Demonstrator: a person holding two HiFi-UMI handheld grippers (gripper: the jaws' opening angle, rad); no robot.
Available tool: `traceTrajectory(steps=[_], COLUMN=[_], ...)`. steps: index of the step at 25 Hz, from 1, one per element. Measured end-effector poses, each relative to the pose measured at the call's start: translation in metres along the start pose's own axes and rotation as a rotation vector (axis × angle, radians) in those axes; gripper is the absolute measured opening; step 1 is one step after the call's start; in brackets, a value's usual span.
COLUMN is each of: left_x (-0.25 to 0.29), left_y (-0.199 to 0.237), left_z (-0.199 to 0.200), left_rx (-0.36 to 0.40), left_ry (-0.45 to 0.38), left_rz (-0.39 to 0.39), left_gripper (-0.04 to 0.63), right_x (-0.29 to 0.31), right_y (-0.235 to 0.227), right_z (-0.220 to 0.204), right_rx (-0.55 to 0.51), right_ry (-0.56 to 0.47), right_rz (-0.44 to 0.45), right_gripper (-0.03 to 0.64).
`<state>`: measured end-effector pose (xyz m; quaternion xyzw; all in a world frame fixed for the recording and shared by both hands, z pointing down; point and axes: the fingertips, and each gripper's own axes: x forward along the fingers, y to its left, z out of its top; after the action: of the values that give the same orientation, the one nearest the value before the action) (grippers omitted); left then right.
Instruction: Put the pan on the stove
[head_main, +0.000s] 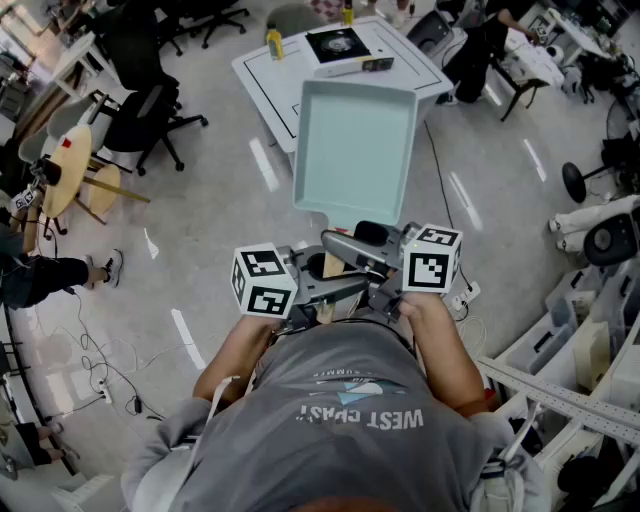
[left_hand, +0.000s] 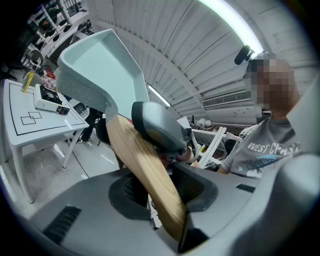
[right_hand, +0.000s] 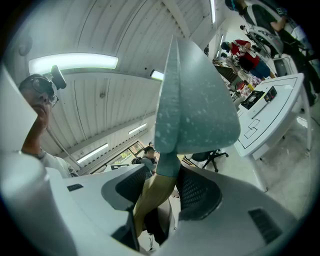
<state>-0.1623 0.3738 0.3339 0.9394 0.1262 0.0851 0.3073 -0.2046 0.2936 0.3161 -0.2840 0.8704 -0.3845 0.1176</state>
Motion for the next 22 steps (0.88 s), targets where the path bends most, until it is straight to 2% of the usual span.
traceTrajectory(steps=[14, 22], left_x=[-0.01, 0.018], left_y=[-0.008, 0.02], left_z=[-0.013, 0.014], left_rx=[0.008, -0.018], left_ry=[0.021, -0.008], left_rz=[-0.045, -0.006], left_gripper=[0.123, 0.124], right_x=[0.003, -0.012], right_y=[0.004, -0.024], right_z=[-0.012, 0.02], right_rx=[0.007, 0.055], right_ry=[-0.043, -0.042], right_rz=[-0.027, 0.012], right_gripper=[0.199, 0.198])
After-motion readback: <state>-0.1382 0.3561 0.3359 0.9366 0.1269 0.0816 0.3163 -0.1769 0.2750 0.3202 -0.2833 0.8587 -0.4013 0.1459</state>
